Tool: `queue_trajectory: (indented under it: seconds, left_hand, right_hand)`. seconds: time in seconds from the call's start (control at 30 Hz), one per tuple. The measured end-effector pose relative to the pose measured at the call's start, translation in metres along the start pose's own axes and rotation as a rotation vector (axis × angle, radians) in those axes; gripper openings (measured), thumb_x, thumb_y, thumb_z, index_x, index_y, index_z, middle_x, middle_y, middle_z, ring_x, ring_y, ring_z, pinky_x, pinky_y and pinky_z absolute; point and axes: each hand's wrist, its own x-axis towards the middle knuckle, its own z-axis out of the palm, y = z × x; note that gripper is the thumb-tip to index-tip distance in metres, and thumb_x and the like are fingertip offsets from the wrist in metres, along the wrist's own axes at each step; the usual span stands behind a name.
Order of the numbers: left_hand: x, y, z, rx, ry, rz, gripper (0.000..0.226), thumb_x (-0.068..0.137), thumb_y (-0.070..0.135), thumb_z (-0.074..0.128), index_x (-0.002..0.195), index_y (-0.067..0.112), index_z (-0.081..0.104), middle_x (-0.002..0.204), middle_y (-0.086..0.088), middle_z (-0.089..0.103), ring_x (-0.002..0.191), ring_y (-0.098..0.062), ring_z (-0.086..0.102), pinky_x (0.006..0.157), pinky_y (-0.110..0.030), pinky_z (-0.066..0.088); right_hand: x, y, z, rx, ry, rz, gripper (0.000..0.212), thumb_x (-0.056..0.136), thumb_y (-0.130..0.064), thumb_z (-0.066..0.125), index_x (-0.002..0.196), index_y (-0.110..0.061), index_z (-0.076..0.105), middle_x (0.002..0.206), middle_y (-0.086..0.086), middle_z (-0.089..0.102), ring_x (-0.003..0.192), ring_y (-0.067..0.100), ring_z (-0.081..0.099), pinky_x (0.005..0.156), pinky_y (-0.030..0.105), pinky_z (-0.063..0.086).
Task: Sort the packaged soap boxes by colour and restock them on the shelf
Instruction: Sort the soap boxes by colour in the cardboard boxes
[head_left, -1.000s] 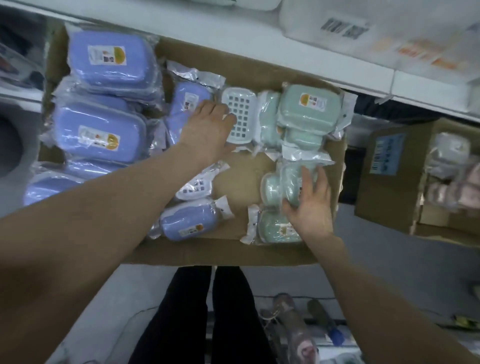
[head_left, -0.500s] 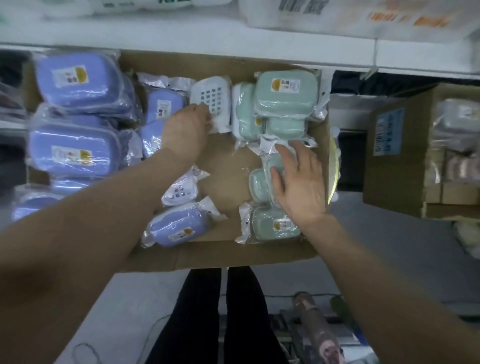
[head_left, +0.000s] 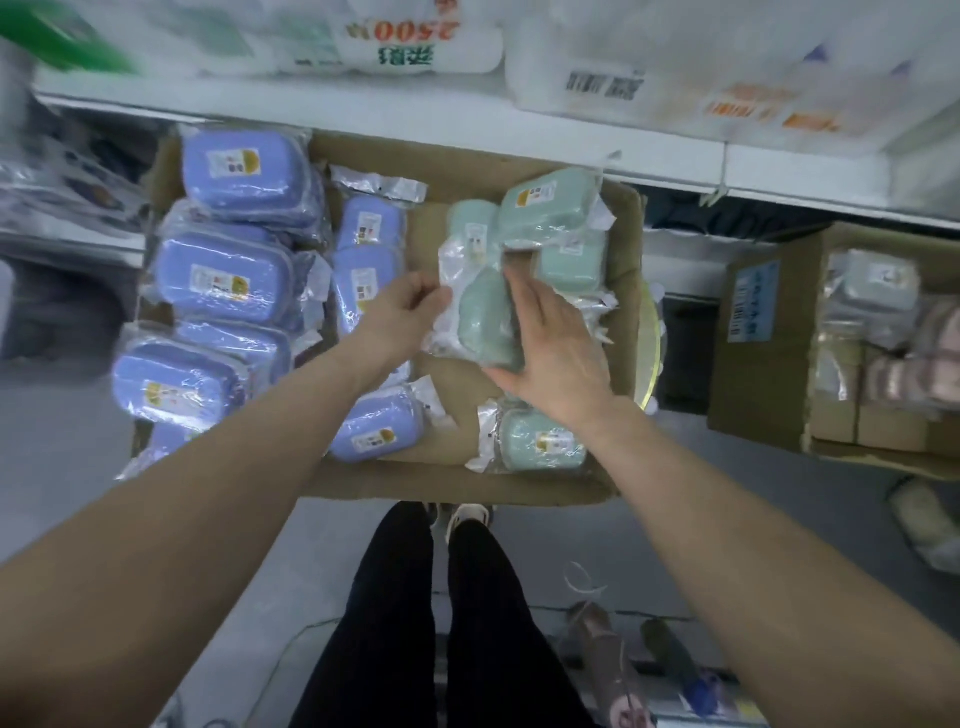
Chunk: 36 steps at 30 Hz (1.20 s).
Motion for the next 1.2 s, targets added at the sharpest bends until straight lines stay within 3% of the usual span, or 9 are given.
queue_trajectory:
  seconds: [0.1,0.2,0.37,0.47,0.57,0.73,0.9,1.0,1.2]
  left_hand:
    - [-0.01,-0.02,-0.005,0.35,-0.015,0.098,0.028,0.097,0.029,0.053,0.121,0.015,0.059,0.109,-0.003,0.062,0.095,-0.019,0.06,0.091,-0.034,0.047]
    - [-0.024,-0.05,-0.015,0.717,0.025,0.257,0.036,0.092,0.022,0.061,0.126,0.011,0.057,0.119,-0.016,0.056,0.105,-0.033,0.058,0.092,-0.038,0.042]
    - [-0.042,-0.105,-0.031,1.019,-0.073,0.11,0.053,0.087,0.021,0.067,0.136,0.013,0.049,0.132,-0.015,0.047,0.117,-0.036,0.048,0.094,-0.044,0.041]
    - [-0.048,-0.131,-0.037,1.077,-0.175,0.015,0.06,0.088,0.034,0.066,0.14,0.019,0.041,0.14,-0.008,0.041,0.123,-0.032,0.043,0.098,-0.041,0.039]
    - [-0.048,-0.143,-0.04,1.13,-0.219,0.021,0.064,0.088,0.033,0.065,0.144,0.023,0.035,0.144,-0.005,0.036,0.126,-0.03,0.04,0.102,-0.039,0.037]
    - [-0.043,-0.155,-0.041,1.259,-0.33,0.079,0.076,0.088,0.032,0.063,0.15,0.027,0.019,0.149,-0.006,0.024,0.133,-0.03,0.033,0.112,-0.039,0.028]
    - [-0.038,-0.175,-0.037,1.347,-0.287,0.136,0.081,0.088,0.022,0.059,0.151,0.024,0.008,0.152,-0.007,0.019,0.14,-0.03,0.021,0.117,-0.045,0.016]
    - [-0.032,-0.187,-0.033,1.333,-0.258,0.126,0.087,0.086,0.017,0.06,0.15,0.023,0.003,0.151,-0.007,0.017,0.138,-0.032,0.021,0.115,-0.048,0.02]
    - [-0.032,-0.194,-0.025,1.353,-0.216,0.167,0.099,0.073,0.017,0.072,0.145,0.017,0.003,0.144,-0.01,0.02,0.133,-0.033,0.027,0.115,-0.05,0.023]
  right_hand:
    - [-0.012,0.02,0.002,-0.173,0.055,0.115,0.104,0.068,-0.044,0.08,0.15,-0.006,0.029,0.124,0.019,0.05,0.11,0.035,0.051,0.095,0.046,0.044]
    - [-0.017,0.042,0.002,-0.297,-0.019,0.366,0.101,0.077,-0.05,0.071,0.153,-0.008,0.019,0.131,0.025,0.044,0.118,0.041,0.046,0.099,0.049,0.038]
    - [-0.013,0.056,0.015,-0.267,-0.228,0.518,0.1,0.087,-0.053,0.06,0.155,-0.009,0.001,0.142,0.025,0.033,0.131,0.041,0.036,0.107,0.05,0.033]
    - [-0.009,0.051,0.019,-0.318,-0.176,0.505,0.098,0.086,-0.054,0.06,0.155,-0.01,0.005,0.152,0.025,0.026,0.142,0.041,0.025,0.115,0.052,0.023]
    - [-0.004,0.028,0.023,-0.368,0.006,0.332,0.082,0.09,-0.046,0.056,0.155,-0.013,0.016,0.153,0.025,0.027,0.145,0.041,0.021,0.117,0.053,0.018]
    - [0.043,-0.052,0.057,-0.115,0.056,0.126,0.064,0.091,-0.031,0.057,0.148,-0.012,0.035,0.141,0.021,0.044,0.123,0.039,0.047,0.095,0.049,0.047]
    - [0.103,-0.118,0.11,-0.057,-0.125,0.184,0.078,0.094,-0.055,0.046,0.156,-0.022,0.014,0.153,0.022,0.026,0.135,0.041,0.032,0.108,0.049,0.034]
    - [0.121,-0.124,0.125,-0.072,-0.232,0.271,0.096,0.086,-0.07,0.049,0.156,-0.026,0.001,0.155,0.024,0.017,0.138,0.042,0.026,0.109,0.05,0.032]
    - [0.114,-0.101,0.12,0.021,-0.183,0.304,0.101,0.083,-0.05,0.063,0.157,-0.021,0.002,0.143,0.023,0.033,0.123,0.041,0.042,0.1,0.043,0.04]
